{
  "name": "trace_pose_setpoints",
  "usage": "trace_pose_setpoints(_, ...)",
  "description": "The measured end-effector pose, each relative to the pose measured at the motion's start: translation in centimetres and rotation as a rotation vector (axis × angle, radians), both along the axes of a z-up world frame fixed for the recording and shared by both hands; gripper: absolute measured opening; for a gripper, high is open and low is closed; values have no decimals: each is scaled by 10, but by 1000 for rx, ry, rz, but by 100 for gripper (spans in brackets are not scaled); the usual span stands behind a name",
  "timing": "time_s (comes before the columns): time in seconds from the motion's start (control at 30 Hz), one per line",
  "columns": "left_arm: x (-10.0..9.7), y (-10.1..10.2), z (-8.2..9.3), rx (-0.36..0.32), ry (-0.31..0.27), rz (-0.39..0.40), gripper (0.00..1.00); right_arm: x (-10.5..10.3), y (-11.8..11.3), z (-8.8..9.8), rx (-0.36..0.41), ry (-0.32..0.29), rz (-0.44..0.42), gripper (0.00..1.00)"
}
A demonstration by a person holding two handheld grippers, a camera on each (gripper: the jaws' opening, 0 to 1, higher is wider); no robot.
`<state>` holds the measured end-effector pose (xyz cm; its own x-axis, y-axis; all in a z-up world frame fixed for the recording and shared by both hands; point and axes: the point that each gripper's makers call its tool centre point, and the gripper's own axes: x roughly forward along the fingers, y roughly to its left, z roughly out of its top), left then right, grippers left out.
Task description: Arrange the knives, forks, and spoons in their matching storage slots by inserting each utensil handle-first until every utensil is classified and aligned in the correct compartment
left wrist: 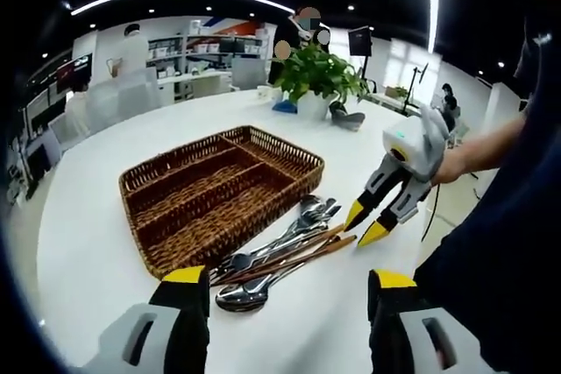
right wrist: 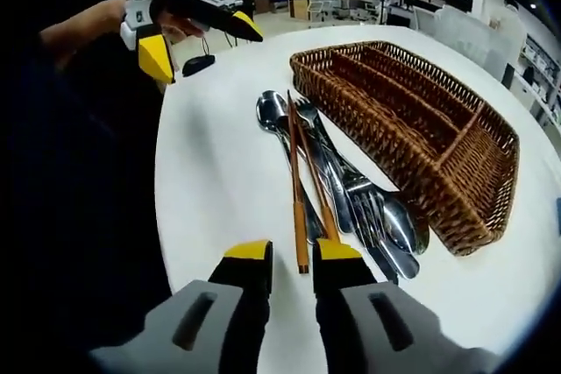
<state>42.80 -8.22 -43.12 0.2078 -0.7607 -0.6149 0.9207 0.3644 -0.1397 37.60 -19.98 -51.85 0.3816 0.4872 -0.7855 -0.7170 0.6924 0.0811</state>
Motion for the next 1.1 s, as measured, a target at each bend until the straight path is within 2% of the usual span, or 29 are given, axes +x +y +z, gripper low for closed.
trace_pose_setpoints(0.17,-2,-7,-7,19,-1,-46,70,0,-2,-8,-19,20,-17,12)
trace_pose_setpoints(0.33,-2,-16,-11,25,-5,-90,67,1,-2,-14,-39,28,-17,13)
trace_pose_setpoints(0.53,-3,-24,-21,63,-3,-172,64,2,-2,-19,-56,45,-29,14)
trace_pose_setpoints(0.7,-3,-29,-27,97,-7,-222,61,3,-5,-20,-69,52,-43,10)
trace_pose_setpoints(0.93,-3,-39,-33,113,-10,-278,59,2,-6,-21,-119,37,22,6)
trace_pose_setpoints(1.1,-5,-49,-40,139,-21,-353,56,0,-5,-21,-140,21,72,4)
